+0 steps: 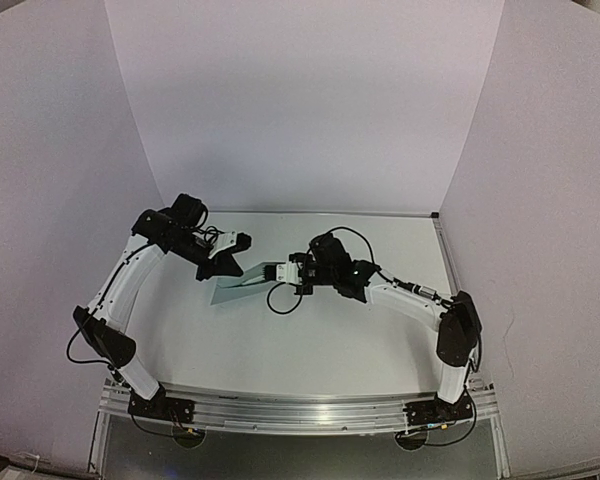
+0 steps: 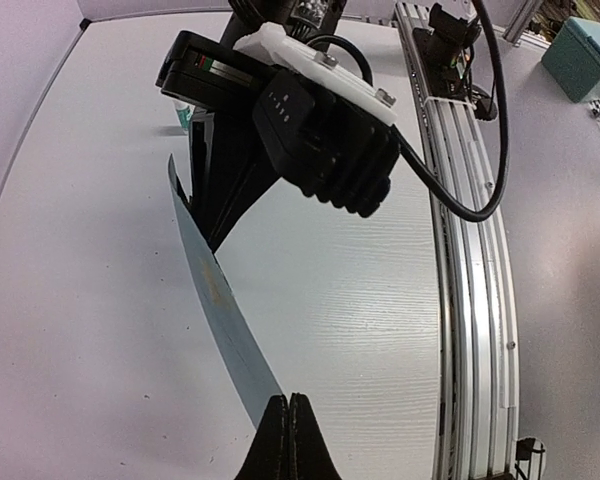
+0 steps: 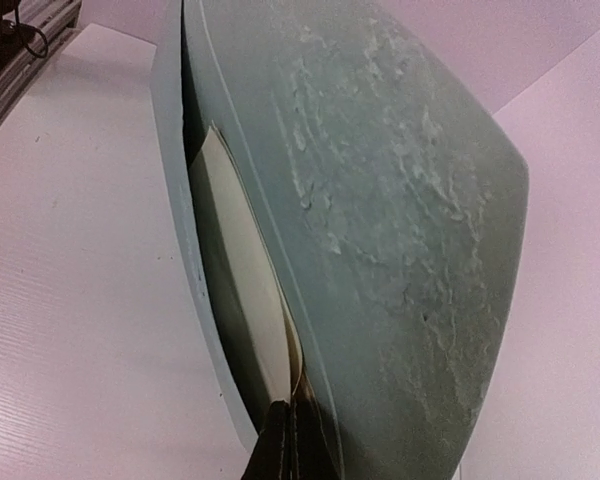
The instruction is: Place the letter into the envelope and seal it
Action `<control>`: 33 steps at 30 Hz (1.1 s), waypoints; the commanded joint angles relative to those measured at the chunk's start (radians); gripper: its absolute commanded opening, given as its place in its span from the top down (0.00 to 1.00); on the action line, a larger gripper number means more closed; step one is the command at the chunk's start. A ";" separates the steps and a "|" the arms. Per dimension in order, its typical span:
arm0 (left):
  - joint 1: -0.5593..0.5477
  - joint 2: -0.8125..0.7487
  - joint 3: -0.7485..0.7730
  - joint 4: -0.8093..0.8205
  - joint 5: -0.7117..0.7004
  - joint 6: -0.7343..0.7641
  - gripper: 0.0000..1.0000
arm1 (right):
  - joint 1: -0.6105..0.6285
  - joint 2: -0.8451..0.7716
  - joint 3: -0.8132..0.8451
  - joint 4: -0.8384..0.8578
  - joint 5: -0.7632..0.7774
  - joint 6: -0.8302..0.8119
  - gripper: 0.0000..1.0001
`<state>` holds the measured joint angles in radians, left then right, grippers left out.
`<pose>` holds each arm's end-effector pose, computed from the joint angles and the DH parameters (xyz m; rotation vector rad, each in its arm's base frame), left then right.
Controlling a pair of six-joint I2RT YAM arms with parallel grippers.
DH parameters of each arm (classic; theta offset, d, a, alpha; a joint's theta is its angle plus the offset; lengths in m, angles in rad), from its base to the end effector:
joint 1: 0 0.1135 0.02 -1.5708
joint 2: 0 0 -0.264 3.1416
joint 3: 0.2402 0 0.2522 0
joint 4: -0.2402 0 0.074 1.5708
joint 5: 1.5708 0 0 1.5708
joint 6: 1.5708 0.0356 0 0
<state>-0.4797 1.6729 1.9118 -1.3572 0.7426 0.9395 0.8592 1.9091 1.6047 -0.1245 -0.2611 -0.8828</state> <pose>0.2679 -0.1665 0.4022 1.7483 1.7014 -0.7937 0.2921 0.3528 0.3013 -1.6267 1.1507 0.2456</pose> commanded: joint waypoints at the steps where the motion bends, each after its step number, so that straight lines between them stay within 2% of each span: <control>1: 0.003 -0.041 0.033 -0.033 0.089 0.011 1.00 | 0.005 -0.040 -0.032 0.196 -0.160 0.118 1.00; 11: 0.003 -0.041 0.045 0.013 0.098 -0.022 1.00 | 0.017 0.003 -0.020 0.238 -0.188 0.145 1.00; 17: 0.008 -0.046 0.051 0.007 0.093 -0.014 1.00 | 0.013 -0.004 -0.082 0.256 -0.149 0.182 1.00; 33: 0.020 -0.049 0.060 -0.002 0.110 0.002 1.00 | -0.025 0.051 -0.110 0.284 -0.143 0.265 1.00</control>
<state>-0.4654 1.6672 1.9186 -1.3624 0.7945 0.9199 0.8359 1.9276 1.5139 0.1445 -0.4081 -0.6457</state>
